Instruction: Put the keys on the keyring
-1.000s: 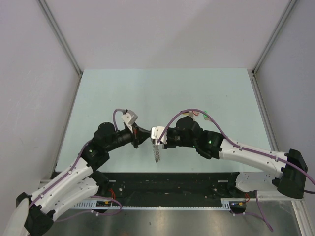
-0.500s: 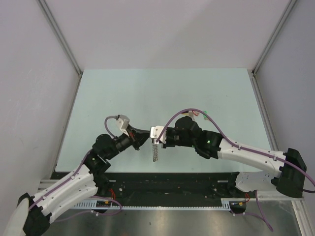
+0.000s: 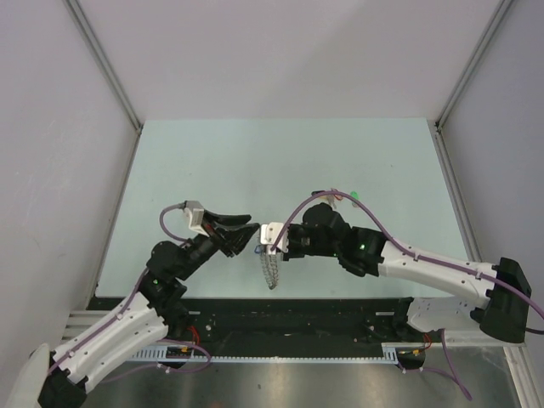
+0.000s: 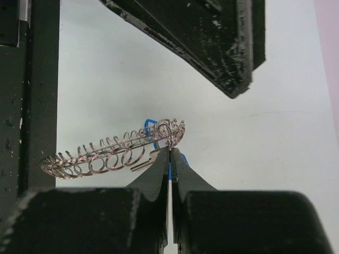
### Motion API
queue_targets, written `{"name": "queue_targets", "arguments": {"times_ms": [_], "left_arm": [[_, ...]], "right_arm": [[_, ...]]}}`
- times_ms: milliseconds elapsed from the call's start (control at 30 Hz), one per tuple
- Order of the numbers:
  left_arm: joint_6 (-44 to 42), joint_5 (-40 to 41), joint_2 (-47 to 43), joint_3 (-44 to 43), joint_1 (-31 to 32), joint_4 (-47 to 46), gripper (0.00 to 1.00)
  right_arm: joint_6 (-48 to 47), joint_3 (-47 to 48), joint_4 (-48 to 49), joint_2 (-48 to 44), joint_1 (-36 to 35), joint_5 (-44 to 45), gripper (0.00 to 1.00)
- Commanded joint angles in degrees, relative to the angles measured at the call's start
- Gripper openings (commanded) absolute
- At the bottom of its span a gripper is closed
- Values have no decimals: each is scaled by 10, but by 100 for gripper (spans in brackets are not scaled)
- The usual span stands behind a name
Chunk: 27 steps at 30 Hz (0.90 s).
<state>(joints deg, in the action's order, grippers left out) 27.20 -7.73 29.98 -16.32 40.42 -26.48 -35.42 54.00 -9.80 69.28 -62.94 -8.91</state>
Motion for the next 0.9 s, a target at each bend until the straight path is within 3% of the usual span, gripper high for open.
{"name": "queue_targets", "arguments": {"times_ms": [0,100,200,333,433,567,867], "left_arm": [[-84,-23,-13,-66,-19,98,53],[-152,-75,7,-125,-50,200,55],[-219,-191,52,-184,-87,299,56],[-331,-289,122,-250,-96,442,55],[-408,-337,162,-280,-96,496,52],[-486,-385,205,-304,-96,532,50],[-529,-418,279,-348,-65,547,42]], "right_arm": [[-20,13,13,-33,-2,-2,0],[-25,12,9,-36,-1,-1,0],[-27,13,5,-40,-1,-1,0],[-28,13,-2,-46,-2,-3,0],[-29,13,-5,-49,-2,-4,0],[-30,13,-6,-49,-3,-9,0],[-32,13,-8,-49,-4,-15,0]]}}
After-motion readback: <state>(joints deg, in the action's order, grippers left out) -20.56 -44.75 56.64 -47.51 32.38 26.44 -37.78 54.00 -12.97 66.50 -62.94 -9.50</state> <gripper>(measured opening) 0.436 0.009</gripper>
